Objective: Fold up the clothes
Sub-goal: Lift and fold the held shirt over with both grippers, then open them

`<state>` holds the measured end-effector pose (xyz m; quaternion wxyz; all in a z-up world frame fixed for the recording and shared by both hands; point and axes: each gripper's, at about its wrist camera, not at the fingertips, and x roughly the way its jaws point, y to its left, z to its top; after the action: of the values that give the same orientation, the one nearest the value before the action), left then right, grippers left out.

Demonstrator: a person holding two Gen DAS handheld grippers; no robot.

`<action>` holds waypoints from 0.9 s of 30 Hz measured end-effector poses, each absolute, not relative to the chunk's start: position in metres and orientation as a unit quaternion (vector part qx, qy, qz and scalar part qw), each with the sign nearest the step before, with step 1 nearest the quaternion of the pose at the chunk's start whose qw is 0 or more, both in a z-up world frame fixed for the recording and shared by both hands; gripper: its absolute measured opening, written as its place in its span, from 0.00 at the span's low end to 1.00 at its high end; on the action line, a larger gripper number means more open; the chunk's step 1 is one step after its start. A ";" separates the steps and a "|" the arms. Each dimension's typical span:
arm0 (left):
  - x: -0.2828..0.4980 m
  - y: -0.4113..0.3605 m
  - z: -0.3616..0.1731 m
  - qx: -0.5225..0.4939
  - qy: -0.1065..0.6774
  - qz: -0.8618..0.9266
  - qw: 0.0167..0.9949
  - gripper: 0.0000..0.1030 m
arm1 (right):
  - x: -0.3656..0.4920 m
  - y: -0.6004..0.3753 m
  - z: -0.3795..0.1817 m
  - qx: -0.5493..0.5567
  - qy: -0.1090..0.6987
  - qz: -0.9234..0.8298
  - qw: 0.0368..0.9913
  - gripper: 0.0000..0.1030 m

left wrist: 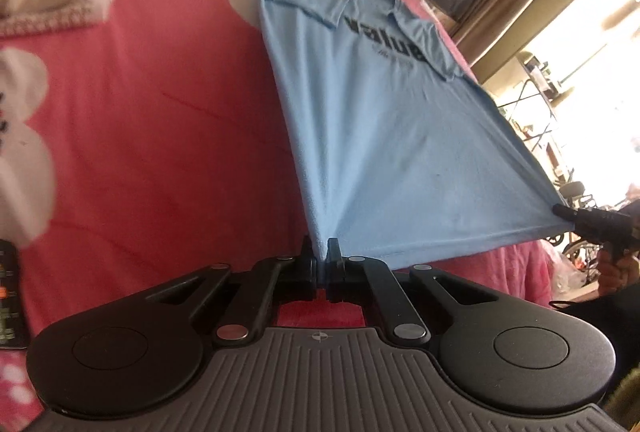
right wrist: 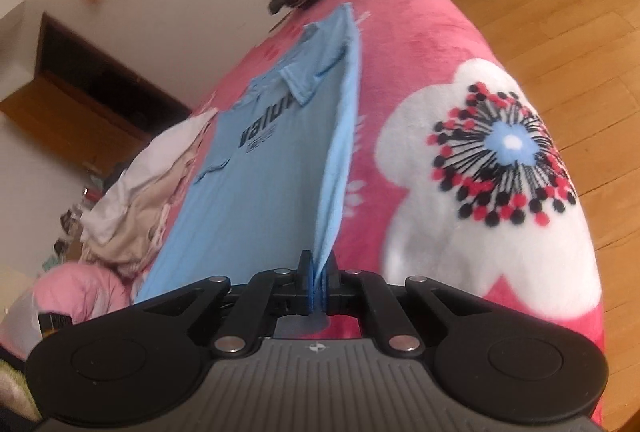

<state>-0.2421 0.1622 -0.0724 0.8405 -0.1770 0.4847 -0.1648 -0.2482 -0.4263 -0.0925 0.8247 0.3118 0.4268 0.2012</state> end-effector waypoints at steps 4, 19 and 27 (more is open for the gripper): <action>-0.257 0.171 -0.060 -0.189 0.502 -0.176 0.826 0.01 | -0.267 -0.421 -0.076 0.302 0.446 0.218 0.814 0.03; -0.178 0.195 -0.027 -0.266 0.460 -0.197 0.824 0.02 | -0.217 -0.394 -0.043 0.270 0.490 0.299 0.773 0.04; -0.093 0.209 -0.031 -0.342 0.394 -0.137 0.842 0.02 | -0.133 -0.397 -0.032 0.314 0.417 0.261 0.812 0.04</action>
<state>-0.0930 0.2087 -0.0310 0.8423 -0.3415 0.3940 -0.1366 -0.1331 -0.3968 -0.0321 0.8124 0.3140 0.4165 0.2608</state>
